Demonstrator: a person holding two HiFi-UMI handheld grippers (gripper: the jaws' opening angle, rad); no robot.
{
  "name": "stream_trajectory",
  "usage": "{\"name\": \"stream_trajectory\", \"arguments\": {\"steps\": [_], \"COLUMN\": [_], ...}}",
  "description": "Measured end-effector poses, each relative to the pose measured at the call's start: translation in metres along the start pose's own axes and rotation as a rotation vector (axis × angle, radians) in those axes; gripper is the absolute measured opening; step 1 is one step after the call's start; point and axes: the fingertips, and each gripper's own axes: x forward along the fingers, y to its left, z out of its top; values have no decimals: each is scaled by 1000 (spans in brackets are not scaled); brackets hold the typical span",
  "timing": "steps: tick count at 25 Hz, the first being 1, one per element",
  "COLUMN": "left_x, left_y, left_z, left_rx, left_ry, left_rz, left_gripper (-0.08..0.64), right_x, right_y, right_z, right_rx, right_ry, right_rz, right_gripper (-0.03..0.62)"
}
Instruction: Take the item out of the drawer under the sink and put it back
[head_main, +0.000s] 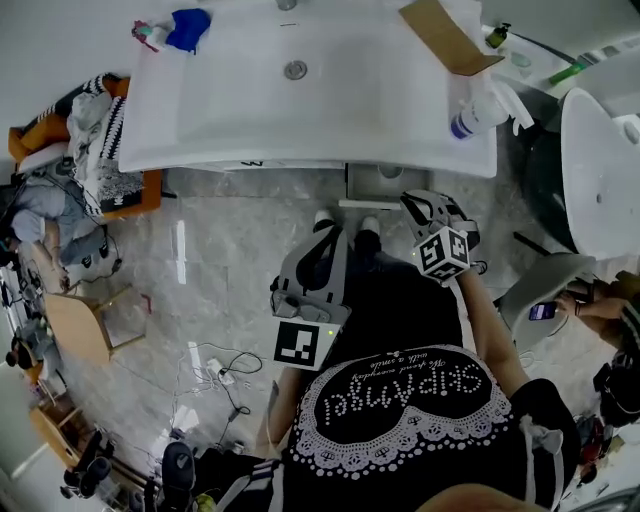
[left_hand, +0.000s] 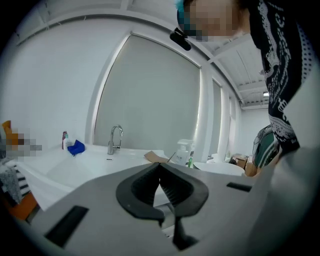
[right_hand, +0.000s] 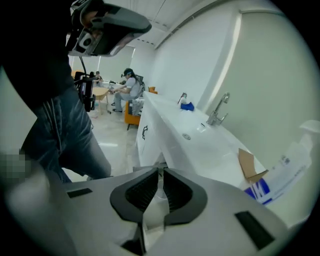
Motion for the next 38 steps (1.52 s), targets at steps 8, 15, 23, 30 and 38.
{"name": "stream_trajectory", "arguments": {"steps": [8, 15, 23, 30, 38], "left_x": [-15, -24, -39, -50, -57], "left_y": [10, 17, 24, 34, 49], "left_z": [-8, 0, -11, -20, -26], "left_rx": [-28, -49, -80, -119, -148], "left_ry": [29, 30, 72, 113, 144], "left_rz": [74, 124, 204, 261, 299], "left_gripper": [5, 5, 6, 5, 5], "right_x": [60, 100, 140, 167, 187], "right_y": [11, 6, 19, 28, 29], "right_z": [-33, -60, -94, -113, -126], "right_rx": [-17, -66, -130, -142, -178], "right_ry": [91, 182, 287, 352, 426], "right_rz": [70, 131, 215, 270, 302], "right_gripper": [54, 57, 72, 74, 46]}}
